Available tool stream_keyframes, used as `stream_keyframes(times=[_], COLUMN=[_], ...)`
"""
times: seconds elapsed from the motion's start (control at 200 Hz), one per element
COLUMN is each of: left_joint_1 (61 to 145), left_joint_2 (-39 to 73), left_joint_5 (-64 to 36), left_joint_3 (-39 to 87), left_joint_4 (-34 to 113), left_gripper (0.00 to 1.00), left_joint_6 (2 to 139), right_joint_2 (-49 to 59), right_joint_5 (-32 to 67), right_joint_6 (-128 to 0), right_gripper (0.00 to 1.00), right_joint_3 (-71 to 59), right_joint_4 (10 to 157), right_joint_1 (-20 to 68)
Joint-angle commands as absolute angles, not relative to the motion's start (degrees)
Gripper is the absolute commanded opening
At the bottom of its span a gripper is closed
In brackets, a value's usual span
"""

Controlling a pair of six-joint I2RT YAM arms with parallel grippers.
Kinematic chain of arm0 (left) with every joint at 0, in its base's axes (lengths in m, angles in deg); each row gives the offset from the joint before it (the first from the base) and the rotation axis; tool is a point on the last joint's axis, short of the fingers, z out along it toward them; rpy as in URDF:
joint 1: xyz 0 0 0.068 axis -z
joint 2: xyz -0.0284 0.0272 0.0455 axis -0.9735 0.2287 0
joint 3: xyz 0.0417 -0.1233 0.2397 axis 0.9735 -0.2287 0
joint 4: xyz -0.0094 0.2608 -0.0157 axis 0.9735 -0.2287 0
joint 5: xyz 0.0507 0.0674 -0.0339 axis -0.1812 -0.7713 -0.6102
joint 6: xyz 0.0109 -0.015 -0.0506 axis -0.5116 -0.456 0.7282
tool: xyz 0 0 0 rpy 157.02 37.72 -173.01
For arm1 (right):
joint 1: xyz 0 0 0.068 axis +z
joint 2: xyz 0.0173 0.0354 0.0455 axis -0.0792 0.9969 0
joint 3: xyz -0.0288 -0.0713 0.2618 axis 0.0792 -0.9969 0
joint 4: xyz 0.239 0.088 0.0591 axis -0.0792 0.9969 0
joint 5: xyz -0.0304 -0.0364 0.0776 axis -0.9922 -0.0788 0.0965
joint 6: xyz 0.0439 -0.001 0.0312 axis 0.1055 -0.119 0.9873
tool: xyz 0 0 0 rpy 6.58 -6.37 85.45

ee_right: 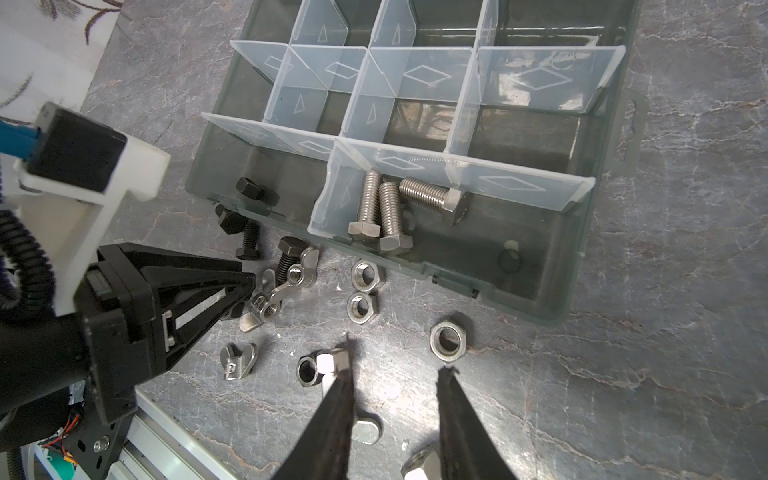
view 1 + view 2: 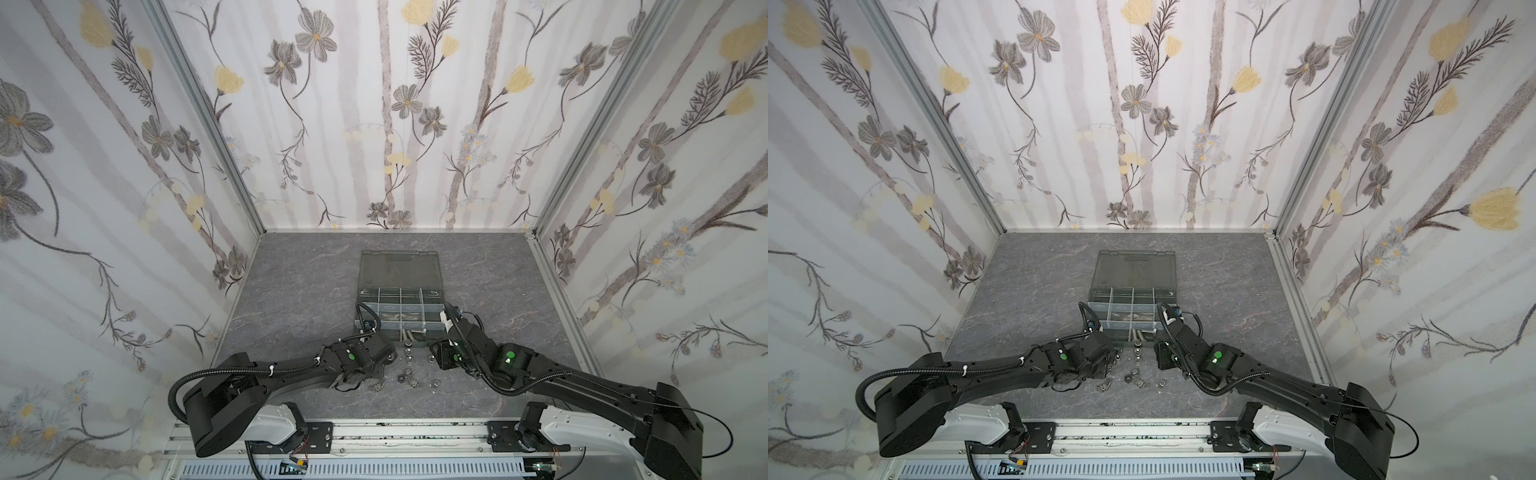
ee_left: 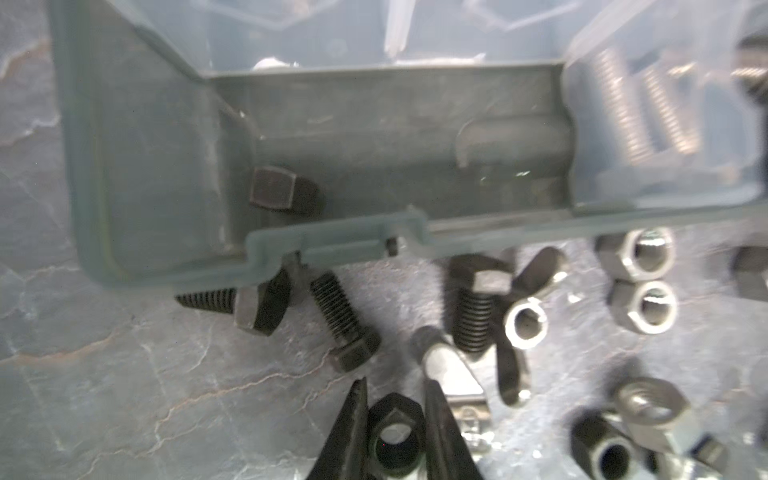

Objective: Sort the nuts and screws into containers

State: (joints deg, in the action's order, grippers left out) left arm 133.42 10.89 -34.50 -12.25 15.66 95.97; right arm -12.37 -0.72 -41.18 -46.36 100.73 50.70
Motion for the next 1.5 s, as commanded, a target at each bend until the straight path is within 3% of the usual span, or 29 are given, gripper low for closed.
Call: stream_keyframes(times=[0.0,0.5,0.874,1.094,1.499], left_joint_1=[133.47,126.64,124.61,124.15,123.55], left_joint_2=[9.75,14.34,20.20,20.12,10.58], left_joint_5=[-34.70,-38.04,-38.30,-38.37,-38.22], left_joint_3=[-9.95,1.22,1.34,0.69,-5.25], left_joint_4=[14.86,15.10,15.63,16.17,16.30], left_gripper=[0.21,0.21,0.23,0.36,0.42], left_joint_6=[95.11,88.47,87.48,87.70,90.08], right_joint_2=[-12.06,-12.17,-12.99,-13.04,-12.77], right_joint_5=[-0.98,-1.06,-1.24,-1.02,-0.56], right_joint_6=[-41.42,-41.72,-41.62,-41.50,-41.74], right_gripper=[0.35,0.35,0.35,0.35,0.35], right_joint_3=[-45.70,-45.64,-45.80,-45.75,-45.55], right_joint_4=[98.96,99.14,99.40,99.81,100.29], right_joint_1=[50.65,50.21,50.13,50.17,50.12])
